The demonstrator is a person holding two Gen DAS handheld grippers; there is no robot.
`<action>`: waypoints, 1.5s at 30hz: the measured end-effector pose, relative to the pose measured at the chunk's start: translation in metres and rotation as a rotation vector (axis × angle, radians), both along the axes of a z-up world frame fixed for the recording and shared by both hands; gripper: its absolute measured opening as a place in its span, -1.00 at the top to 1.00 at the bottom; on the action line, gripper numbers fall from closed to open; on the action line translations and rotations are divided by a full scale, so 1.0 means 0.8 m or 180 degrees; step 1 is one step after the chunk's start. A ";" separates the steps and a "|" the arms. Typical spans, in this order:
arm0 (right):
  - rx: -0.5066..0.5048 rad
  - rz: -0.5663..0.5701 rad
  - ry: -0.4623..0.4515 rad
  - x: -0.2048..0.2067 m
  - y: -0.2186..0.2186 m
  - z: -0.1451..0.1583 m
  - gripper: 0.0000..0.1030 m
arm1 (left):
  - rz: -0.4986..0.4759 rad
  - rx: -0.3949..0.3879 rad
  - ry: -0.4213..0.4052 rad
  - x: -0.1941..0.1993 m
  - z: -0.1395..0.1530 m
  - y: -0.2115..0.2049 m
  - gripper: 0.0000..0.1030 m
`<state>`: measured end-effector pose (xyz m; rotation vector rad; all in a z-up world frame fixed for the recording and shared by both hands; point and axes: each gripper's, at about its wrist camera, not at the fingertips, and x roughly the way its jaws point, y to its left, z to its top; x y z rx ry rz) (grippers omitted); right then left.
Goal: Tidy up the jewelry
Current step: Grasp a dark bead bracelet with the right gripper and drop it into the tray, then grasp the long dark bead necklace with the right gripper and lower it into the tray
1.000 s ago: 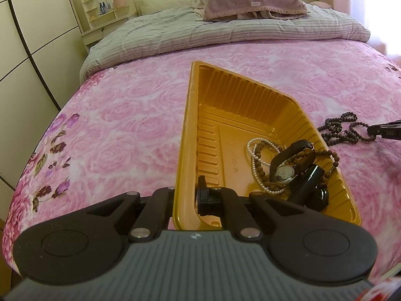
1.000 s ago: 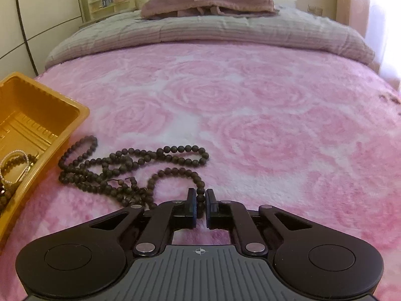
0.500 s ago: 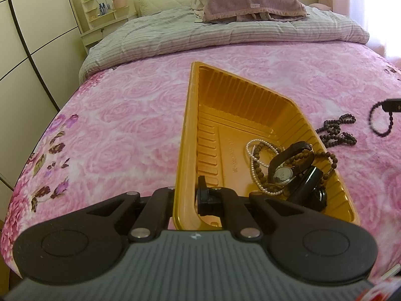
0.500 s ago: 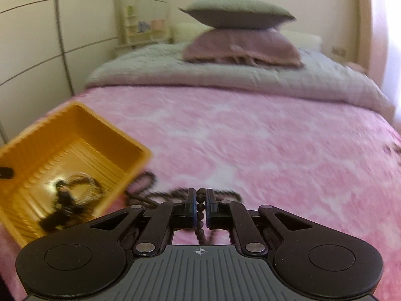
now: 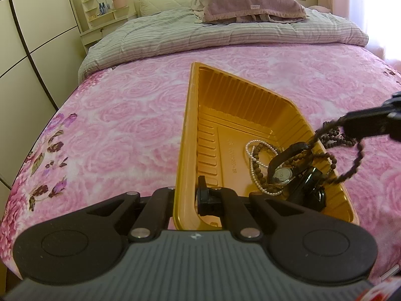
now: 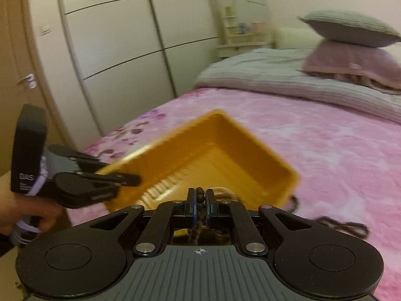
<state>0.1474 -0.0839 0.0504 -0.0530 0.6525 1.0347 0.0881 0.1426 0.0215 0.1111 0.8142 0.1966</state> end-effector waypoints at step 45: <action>-0.0970 -0.1150 -0.0013 0.088 -0.114 -0.128 0.26 | 0.0046 -0.0049 -0.0030 -0.001 -0.002 0.003 0.93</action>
